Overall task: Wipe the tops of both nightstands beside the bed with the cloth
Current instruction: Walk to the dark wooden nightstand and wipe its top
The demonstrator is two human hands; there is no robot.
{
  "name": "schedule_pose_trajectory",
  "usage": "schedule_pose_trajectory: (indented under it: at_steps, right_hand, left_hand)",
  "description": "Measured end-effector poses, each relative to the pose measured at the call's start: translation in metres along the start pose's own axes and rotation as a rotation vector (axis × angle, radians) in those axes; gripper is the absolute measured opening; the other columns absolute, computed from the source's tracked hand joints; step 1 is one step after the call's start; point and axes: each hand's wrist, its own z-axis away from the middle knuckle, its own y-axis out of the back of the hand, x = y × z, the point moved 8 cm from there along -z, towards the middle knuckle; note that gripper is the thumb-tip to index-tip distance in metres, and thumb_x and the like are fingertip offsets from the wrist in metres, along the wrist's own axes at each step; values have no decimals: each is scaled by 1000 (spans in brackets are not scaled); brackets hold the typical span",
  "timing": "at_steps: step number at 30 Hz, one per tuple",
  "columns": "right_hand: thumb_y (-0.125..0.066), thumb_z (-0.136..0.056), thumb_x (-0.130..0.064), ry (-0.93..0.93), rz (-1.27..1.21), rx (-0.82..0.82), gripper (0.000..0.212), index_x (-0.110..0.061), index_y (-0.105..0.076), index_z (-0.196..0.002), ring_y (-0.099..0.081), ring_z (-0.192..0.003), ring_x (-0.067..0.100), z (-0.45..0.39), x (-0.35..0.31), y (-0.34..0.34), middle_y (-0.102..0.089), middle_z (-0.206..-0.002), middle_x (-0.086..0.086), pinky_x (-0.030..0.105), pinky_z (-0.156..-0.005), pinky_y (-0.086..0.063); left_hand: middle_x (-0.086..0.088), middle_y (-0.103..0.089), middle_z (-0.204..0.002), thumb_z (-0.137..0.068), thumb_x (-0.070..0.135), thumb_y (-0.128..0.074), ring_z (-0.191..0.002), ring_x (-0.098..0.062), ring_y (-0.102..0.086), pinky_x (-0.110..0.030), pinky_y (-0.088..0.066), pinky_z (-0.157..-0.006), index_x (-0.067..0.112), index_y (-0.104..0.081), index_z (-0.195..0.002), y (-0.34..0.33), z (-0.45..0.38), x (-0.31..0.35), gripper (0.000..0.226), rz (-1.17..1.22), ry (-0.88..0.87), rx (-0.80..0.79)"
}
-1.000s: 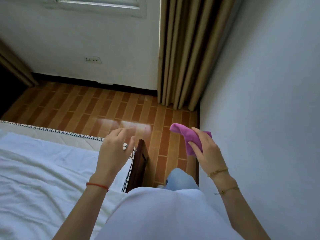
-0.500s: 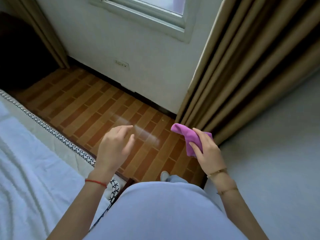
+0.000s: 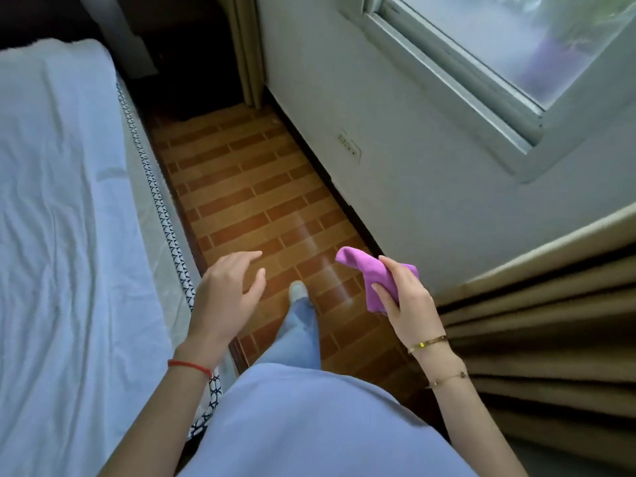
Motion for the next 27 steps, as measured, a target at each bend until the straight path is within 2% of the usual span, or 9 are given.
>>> schedule_pose_trajectory:
  at_steps: [4, 11, 14, 20, 22, 27]
  right_hand:
    - [-48, -89, -38, 54, -22, -54, 50, -9, -50, -131, -62, -101, 19, -94, -2, -20, -64, -109, 2, 22, -88, -46]
    - [-50, -93, -32, 148, -55, -90, 42, -14, -49, -130, -57, -105, 16, -281, -35, -39, -59, -111, -8, 14, -89, -38]
    - [-52, -94, -27, 173, -54, -104, 42, -13, -47, -133, -57, -106, 15, -346, -46, -49, -60, -119, -2, 16, -90, -36]
    - [-50, -93, -29, 201, -49, -174, 45, -11, -47, -134, -59, -107, 22, -456, -62, -81, -60, -123, 4, 20, -89, -37]
    - [-46, -93, -34, 219, -52, -198, 47, -12, -46, -134, -59, -108, 23, -499, -65, -96, -59, -124, 5, 20, -90, -38]
    - [-50, -95, -27, 255, -36, -237, 45, -13, -43, -138, -55, -114, 21, -610, -72, -123, -57, -129, 3, 19, -92, -34]
  left_hand:
    - [0, -67, -117, -92, 21, -60, -108, -18, -61, -37, -52, -90, 15, -65, -119, 2, -71, -24, 29, -3, 89, 54]
    - [1, -66, -119, -92, 22, -60, -111, -16, -60, -29, -47, -93, 15, -65, -121, 37, -218, -67, 30, -34, 170, 142]
    - [0, -66, -120, -93, 22, -59, -112, -16, -59, -26, -45, -92, 15, -64, -122, 48, -272, -81, 30, -57, 198, 148]
    - [1, -65, -122, -94, 25, -58, -114, -15, -58, -26, -45, -93, 17, -63, -123, 54, -367, -119, 31, -66, 265, 170]
    - [2, -64, -124, -94, 25, -57, -115, -15, -57, -23, -43, -93, 18, -63, -124, 50, -404, -139, 32, -63, 307, 179]
    - [2, -64, -122, -94, 25, -56, -114, -14, -58, -23, -43, -95, 17, -62, -124, 54, -494, -176, 32, -50, 343, 225]
